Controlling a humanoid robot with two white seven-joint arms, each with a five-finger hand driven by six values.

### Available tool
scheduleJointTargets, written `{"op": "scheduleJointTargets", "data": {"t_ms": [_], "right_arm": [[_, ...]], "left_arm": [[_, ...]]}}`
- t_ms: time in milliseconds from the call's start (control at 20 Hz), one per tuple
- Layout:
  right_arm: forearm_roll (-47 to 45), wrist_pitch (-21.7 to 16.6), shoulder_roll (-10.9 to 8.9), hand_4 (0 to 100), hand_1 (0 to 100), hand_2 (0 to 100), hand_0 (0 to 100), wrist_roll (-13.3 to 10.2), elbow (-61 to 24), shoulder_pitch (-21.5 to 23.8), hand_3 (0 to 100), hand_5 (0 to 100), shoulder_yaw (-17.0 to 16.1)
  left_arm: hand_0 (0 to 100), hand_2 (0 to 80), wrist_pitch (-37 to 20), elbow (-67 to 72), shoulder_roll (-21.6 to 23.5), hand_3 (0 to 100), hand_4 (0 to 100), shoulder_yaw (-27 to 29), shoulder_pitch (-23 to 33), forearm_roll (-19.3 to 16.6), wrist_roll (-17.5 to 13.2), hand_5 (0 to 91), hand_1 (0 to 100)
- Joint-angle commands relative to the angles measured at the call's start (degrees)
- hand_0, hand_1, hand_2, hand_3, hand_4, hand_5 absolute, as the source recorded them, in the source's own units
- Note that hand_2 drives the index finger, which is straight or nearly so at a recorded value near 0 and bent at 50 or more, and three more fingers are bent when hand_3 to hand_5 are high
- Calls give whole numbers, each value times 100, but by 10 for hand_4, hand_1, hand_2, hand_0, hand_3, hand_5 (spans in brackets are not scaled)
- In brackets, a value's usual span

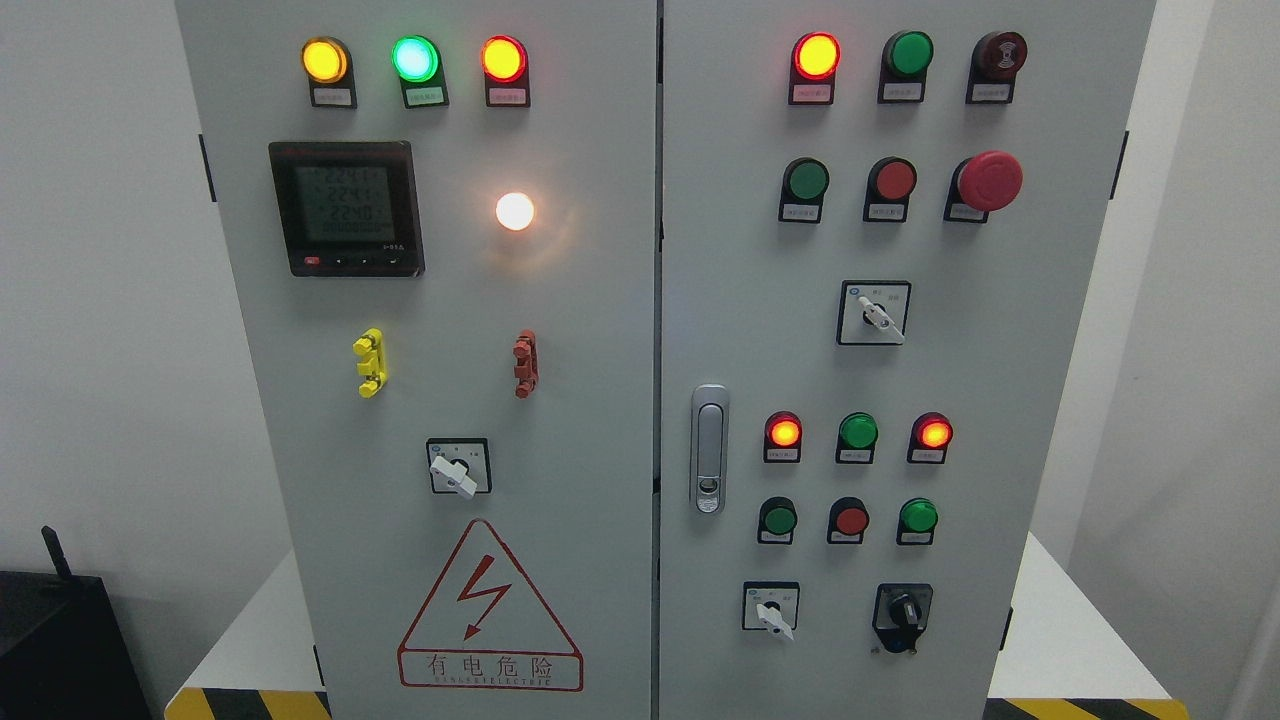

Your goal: Turn on light switch 1

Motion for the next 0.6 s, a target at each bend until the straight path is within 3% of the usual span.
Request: {"op": "scheduleJointTargets", "data": {"t_ms": [0, 551], "right_arm": [[0, 4, 0, 0, 389, 0, 120, 2, 0, 6, 0, 0, -2], [0, 4, 0, 0, 389, 0, 120, 2, 0, 6, 0, 0, -2]], "left_arm": [[0, 0, -7, 123, -92, 0, 0, -309, -15, 10, -3, 0, 0], [0, 0, -15, 106, -83, 0, 0, -291, -23, 10, -3, 0, 0]]}}
